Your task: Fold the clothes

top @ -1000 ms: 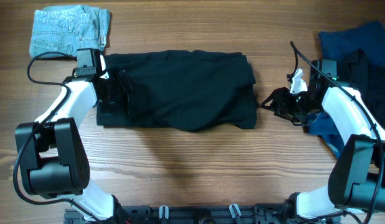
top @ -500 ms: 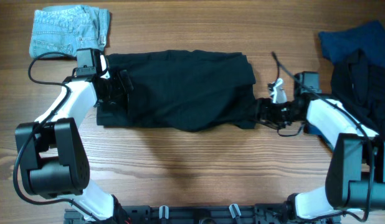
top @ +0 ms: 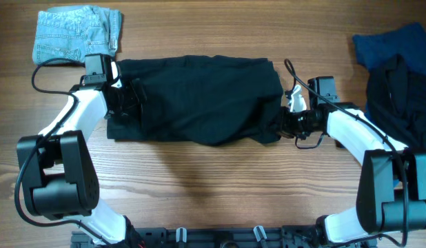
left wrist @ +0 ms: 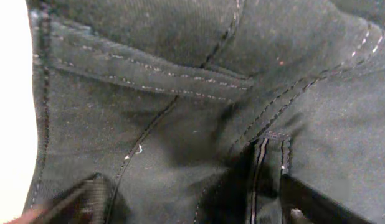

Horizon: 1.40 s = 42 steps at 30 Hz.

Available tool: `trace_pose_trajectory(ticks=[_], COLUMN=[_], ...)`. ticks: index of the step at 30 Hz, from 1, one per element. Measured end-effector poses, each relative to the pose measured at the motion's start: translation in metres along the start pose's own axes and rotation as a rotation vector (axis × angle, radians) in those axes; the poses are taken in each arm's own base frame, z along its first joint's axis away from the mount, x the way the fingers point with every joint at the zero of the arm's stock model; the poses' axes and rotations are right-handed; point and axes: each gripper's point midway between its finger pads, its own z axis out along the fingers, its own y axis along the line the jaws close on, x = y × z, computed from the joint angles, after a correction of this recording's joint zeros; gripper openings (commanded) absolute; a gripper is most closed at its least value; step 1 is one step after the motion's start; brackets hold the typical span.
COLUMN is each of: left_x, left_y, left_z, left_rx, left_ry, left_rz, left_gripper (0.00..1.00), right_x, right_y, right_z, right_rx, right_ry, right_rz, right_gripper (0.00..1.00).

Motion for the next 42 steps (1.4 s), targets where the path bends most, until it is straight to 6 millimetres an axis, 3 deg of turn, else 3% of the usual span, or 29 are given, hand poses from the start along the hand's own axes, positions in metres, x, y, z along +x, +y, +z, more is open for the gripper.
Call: trace_pose_trajectory(ticks=[4,9,18,22,26,30,33,35,39,42], left_x=[-0.001,-0.004,-0.009,-0.008,0.000,0.001,-0.014,-0.027,-0.043,-0.037], left_y=[0.004,0.013,0.028,0.032,0.030,0.024,0.012,-0.005,-0.043,-0.070], left_z=[0.000,-0.001,-0.002,-0.003,-0.003,-0.015,-0.043,-0.075,-0.128,-0.134], left_rx=[-0.025,-0.078,-0.160,-0.165,-0.147,-0.121,-0.072,0.001,0.156,0.225], left_ry=[-0.008,-0.025,-0.052,-0.049,-0.013,-0.012,-0.089,-0.170,-0.294,-0.289], left_rz=[-0.003,-0.003,-0.013,-0.044,-0.060,-0.060,-0.052,-0.040,0.011,0.056], left_gripper=[0.81,0.79,0.81,0.92,0.95,0.96,0.95,0.91,0.68,0.53], right_x=[-0.019,-0.043,-0.045,-0.035,-0.029,-0.025,-0.031,-0.042,-0.068,-0.071], right_y=[-0.004,-0.017,-0.047,-0.058,-0.065,-0.069,-0.058,-0.040,0.028,0.073], right_z=[-0.014,-0.046,-0.063,-0.064,-0.067,-0.079,-0.095,-0.108,-0.129,-0.121], right_rx=[0.015,0.078,0.170,0.232,0.274,0.334,0.330,0.284,0.089,-0.017], right_ry=[-0.050,-0.139,-0.171,-0.142,-0.128,-0.150,-0.207,-0.272,-0.410,-0.424], right_rz=[0.036,0.090,0.169,0.201,0.219,0.233,0.195,0.123,-0.098,-0.227], right_gripper=[0.04,0.04,0.05,0.17,0.40,0.51,0.52,0.54,0.51,0.49])
